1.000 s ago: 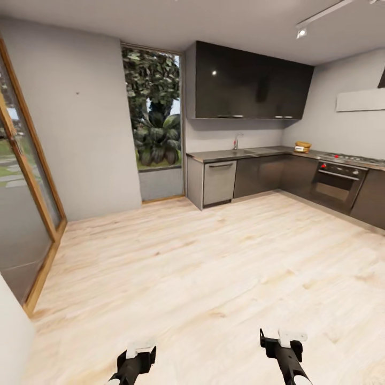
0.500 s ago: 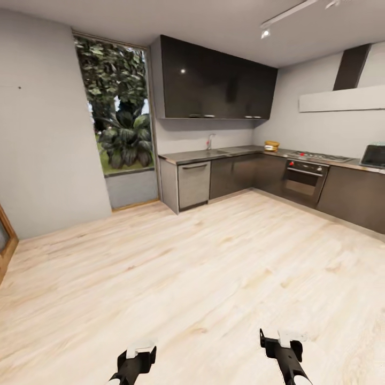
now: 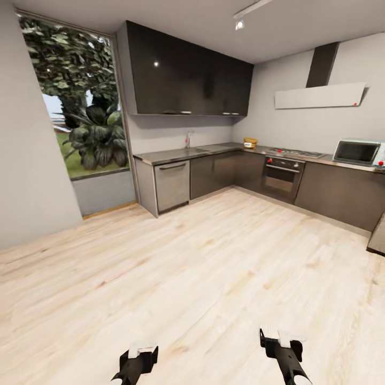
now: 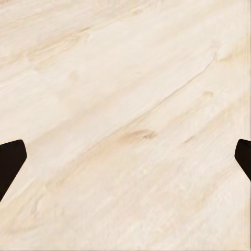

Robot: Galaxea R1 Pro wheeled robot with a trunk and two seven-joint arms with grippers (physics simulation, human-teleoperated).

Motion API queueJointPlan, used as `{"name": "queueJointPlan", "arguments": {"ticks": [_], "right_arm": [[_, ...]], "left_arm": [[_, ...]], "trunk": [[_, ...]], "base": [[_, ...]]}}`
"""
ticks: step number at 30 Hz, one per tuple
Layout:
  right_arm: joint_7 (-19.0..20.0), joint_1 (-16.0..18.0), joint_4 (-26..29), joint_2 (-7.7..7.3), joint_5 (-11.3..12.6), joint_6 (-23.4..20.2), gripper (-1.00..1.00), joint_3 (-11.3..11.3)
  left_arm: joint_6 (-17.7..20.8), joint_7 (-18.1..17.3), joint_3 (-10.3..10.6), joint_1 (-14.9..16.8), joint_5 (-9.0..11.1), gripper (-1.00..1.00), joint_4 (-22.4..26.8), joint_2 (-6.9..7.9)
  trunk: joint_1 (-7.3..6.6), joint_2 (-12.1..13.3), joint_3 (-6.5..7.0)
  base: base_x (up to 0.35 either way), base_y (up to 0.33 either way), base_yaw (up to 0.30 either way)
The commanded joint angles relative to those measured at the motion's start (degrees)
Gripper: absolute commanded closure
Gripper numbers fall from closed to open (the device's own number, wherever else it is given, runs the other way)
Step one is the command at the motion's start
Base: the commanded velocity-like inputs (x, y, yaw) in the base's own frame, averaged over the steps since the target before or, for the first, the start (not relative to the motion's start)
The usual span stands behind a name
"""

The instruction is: In the kitchen, take the popcorn bag from the countertop, put it into the microwave, and heat it until the popcorn is cooked so the cooked popcorn ends up inside the bag.

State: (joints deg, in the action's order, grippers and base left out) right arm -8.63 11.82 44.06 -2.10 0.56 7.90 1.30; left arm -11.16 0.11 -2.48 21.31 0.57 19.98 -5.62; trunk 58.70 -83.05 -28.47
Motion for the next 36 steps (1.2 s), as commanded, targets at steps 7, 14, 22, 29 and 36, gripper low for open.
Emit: {"name": "queueJointPlan", "arguments": {"ticks": [7,14,22,29,36], "right_arm": [[-0.16,-0.03,-0.06,0.07,-0.02,0.18,-1.00,-0.22],[-0.16,0.04,-0.08,0.03,-0.03,0.18,-1.00,-0.16],[-0.16,0.04,-0.11,0.04,0.06,0.18,-1.00,-0.16],[-0.16,0.04,-0.09,0.05,0.06,0.18,-1.00,-0.14],[-0.16,0.04,-0.10,0.03,0.06,0.18,-1.00,-0.14]], "left_arm": [[-0.17,-0.01,-0.24,0.03,0.09,-1.00,-0.08,0.03],[-0.17,-0.01,-0.24,0.03,0.34,-1.00,-0.04,0.07],[-0.17,-0.02,-0.34,-0.03,0.40,-1.00,-0.09,0.08],[-0.17,-0.02,-0.33,-0.04,0.40,-1.00,-0.05,0.08],[-0.17,-0.02,-0.24,-0.04,0.31,-1.00,-0.05,0.08]], "trunk": [[0.03,-0.02,-0.51],[0.03,-0.02,-0.54],[0.03,-0.02,-0.54],[0.03,-0.02,-0.54],[0.03,-0.02,-0.54]], "base": [[0.344,-0.102,-0.186],[0.345,-0.036,-0.179],[0.338,0.144,-0.293],[0.327,0.159,-0.295],[0.344,-0.080,-0.295]]}}
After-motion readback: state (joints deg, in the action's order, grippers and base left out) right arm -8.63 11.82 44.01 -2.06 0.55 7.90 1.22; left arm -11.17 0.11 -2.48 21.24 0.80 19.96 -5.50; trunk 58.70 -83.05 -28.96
